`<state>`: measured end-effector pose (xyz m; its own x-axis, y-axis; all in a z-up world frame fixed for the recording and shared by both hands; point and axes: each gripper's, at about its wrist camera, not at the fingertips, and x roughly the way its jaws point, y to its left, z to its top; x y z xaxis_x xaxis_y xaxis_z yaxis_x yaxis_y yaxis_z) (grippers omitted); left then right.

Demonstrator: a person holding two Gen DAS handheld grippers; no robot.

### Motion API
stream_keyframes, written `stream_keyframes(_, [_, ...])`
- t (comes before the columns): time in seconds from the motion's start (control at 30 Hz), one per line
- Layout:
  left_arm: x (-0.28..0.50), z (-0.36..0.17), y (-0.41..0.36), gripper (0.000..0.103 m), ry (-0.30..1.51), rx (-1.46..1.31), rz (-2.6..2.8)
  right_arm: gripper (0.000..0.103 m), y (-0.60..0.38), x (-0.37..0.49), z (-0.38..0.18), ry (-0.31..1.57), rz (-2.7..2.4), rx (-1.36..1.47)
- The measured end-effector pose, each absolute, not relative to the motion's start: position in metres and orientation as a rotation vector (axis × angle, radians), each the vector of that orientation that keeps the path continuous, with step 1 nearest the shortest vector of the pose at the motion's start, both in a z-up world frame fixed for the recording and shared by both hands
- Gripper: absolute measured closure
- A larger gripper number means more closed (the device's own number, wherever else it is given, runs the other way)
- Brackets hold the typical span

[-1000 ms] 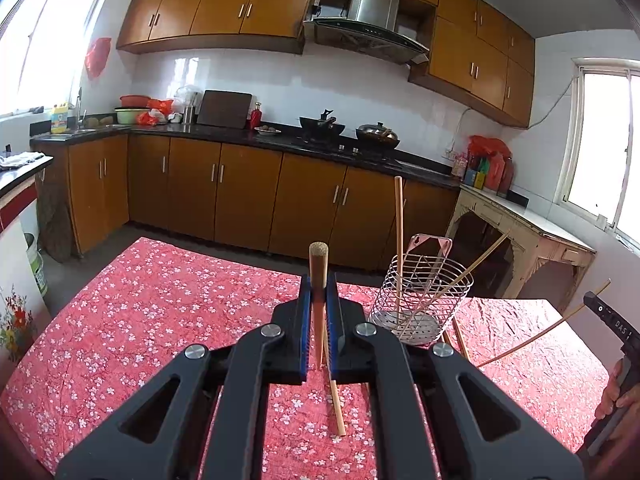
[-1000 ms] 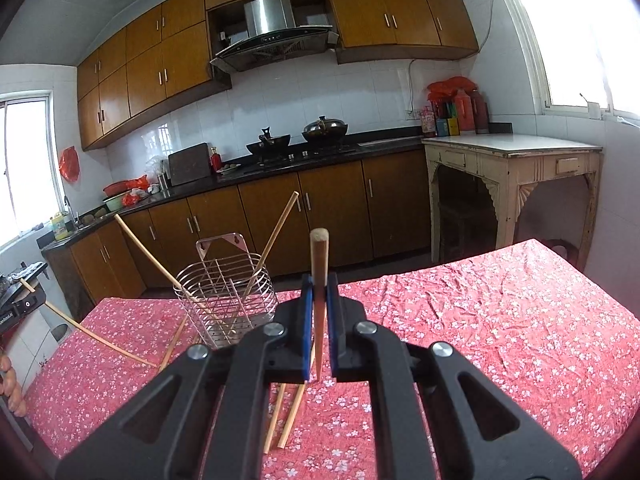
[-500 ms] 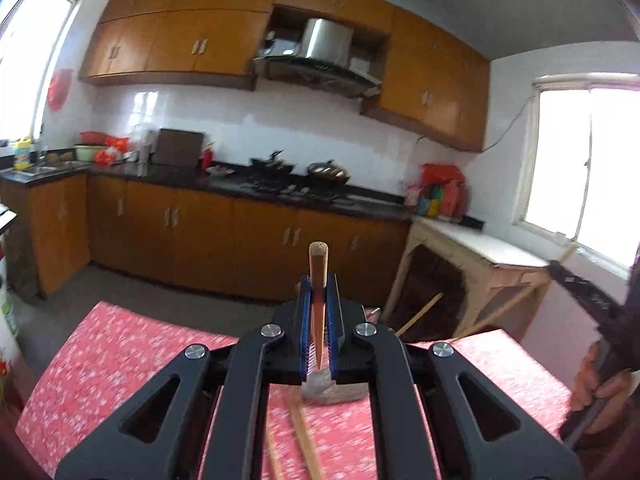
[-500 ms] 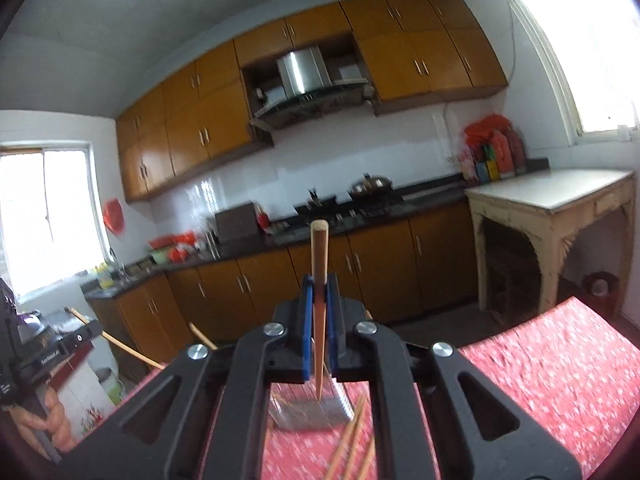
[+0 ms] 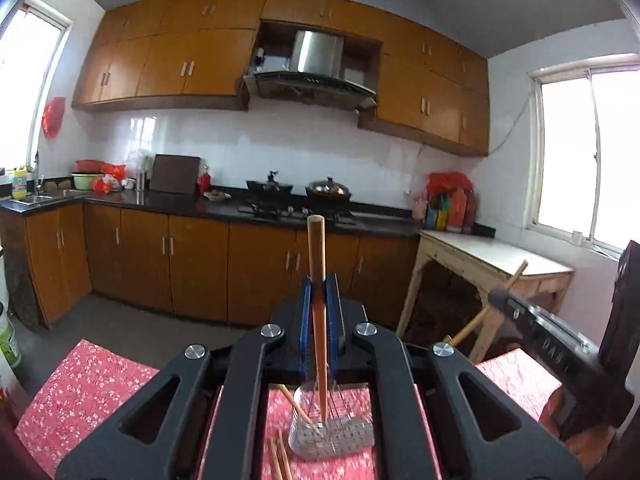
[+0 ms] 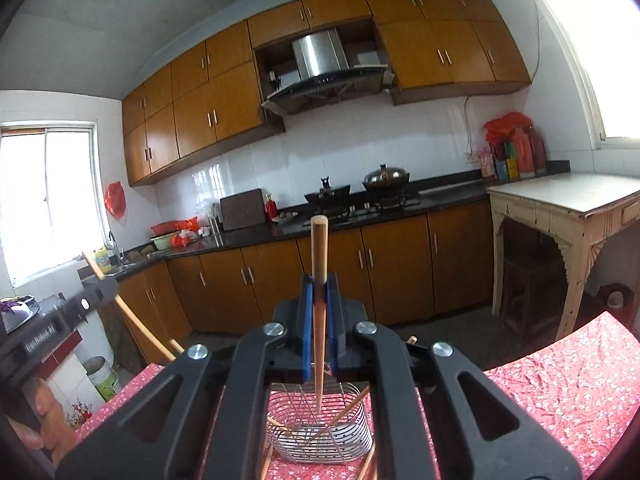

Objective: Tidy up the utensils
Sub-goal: 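Lift the chopstick with the left gripper while the right gripper carries its chopstick over the wire holder, then drop the chopstick into the wire holder with the left gripper while the right gripper releases its chopstick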

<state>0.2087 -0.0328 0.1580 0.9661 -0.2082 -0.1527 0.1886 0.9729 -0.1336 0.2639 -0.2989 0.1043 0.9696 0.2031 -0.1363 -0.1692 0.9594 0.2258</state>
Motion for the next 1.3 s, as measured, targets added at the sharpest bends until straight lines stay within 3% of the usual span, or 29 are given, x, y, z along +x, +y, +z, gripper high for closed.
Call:
stream_keyframes(0.33, [0.232,0.170,-0.029,0.096,0.120,-0.202,-0.140,0.095,-0.293,0.285,0.093,0.167,0.182,0.217])
stream_keyframes(0.83, [0.270,0.099,-0.037,0.096,0.297,-0.213,-0.128,0.095,-0.289,0.306,0.052,0.322,0.235,0.279])
stream_keyframes(1.13, [0.284,0.084,-0.034,0.096,0.390,-0.199,-0.127,0.095,-0.301,0.321,0.031,0.409,0.241,0.361])
stream_keyframes(1.23, [0.283,0.085,-0.032,0.096,0.403,-0.199,-0.122,0.090,-0.306,0.325,0.025,0.439,0.206,0.369])
stream_keyframes(1.3, [0.279,0.087,-0.030,0.094,0.401,-0.194,-0.123,0.078,-0.312,0.326,0.024,0.442,0.187,0.377])
